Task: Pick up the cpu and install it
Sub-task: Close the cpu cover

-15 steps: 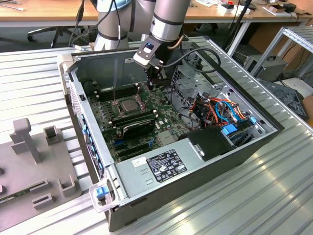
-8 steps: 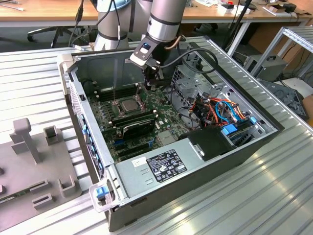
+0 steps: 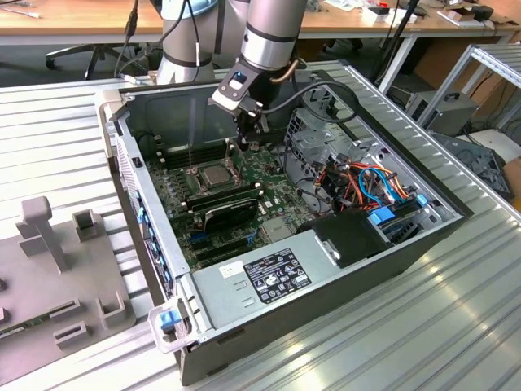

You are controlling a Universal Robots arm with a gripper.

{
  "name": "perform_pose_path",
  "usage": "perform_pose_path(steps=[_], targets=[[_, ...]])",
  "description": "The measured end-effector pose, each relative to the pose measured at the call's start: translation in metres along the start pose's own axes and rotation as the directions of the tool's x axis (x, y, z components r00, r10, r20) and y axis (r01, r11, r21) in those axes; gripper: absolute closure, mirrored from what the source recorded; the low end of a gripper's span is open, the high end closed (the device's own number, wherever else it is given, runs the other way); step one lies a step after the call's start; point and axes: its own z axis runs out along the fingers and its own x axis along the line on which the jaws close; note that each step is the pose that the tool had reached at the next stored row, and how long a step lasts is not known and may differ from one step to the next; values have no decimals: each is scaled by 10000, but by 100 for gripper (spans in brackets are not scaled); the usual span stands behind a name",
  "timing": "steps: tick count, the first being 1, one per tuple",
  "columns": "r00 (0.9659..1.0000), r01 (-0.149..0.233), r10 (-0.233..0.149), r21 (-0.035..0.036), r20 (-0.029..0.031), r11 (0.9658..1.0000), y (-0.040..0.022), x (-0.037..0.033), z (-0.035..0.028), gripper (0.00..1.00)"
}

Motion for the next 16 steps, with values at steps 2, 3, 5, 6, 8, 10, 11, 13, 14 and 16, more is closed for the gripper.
perform_pose_path(steps=[2,3,5,6,8,10,11,13,14,16], targets=[[10000,1,-1,-1,0,10000,-23,-1,1,89],[10000,1,-1,-1,-1,10000,-32,-1,2,89],[10000,0,0,-1,0,10000,-58,-2,3,89],[10000,0,0,-1,0,10000,-66,-2,3,89],[10000,1,-1,-1,0,10000,-74,-2,3,89],[10000,1,-1,-2,-2,10000,-181,-6,14,89],[10000,2,-2,0,-1,10000,-245,-8,39,89],[10000,1,-1,0,0,10000,-289,-9,63,89],[10000,-1,1,-1,-2,10000,-317,-9,80,89],[10000,2,-2,-1,0,10000,-392,-12,104,89]])
